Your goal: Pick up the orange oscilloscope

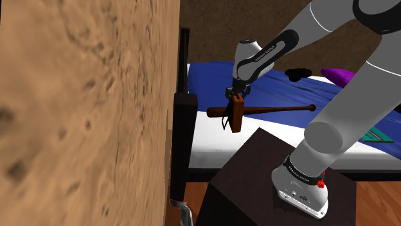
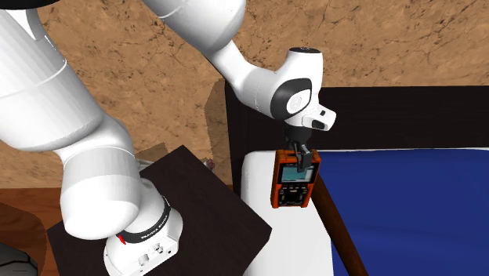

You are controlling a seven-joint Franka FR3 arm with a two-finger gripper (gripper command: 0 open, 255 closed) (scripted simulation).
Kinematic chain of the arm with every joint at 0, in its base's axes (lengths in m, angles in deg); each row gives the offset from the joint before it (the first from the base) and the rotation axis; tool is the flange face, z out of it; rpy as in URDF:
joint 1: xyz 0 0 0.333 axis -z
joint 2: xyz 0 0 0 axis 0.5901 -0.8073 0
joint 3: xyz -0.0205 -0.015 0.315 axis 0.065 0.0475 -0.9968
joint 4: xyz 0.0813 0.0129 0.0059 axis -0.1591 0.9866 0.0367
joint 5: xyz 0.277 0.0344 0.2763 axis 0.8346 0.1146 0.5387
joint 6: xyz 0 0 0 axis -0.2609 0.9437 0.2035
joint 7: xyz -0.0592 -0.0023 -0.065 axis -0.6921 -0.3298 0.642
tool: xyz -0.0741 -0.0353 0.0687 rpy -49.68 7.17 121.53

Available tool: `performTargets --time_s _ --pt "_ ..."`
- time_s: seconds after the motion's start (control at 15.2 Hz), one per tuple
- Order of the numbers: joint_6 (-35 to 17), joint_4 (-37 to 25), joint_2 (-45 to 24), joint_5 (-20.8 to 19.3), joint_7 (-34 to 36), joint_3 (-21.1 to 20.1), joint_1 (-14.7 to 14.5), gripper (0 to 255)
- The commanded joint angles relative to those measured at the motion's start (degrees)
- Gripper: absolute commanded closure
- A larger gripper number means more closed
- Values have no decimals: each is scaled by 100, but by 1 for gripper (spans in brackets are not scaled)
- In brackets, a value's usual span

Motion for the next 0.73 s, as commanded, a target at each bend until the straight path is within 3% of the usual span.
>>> performTargets --time_s 0.0,0.66 --pt "75 -7 62 29 -27 -7 -8 255" --pt "899 -220 688 261 -290 -27 -56 255"
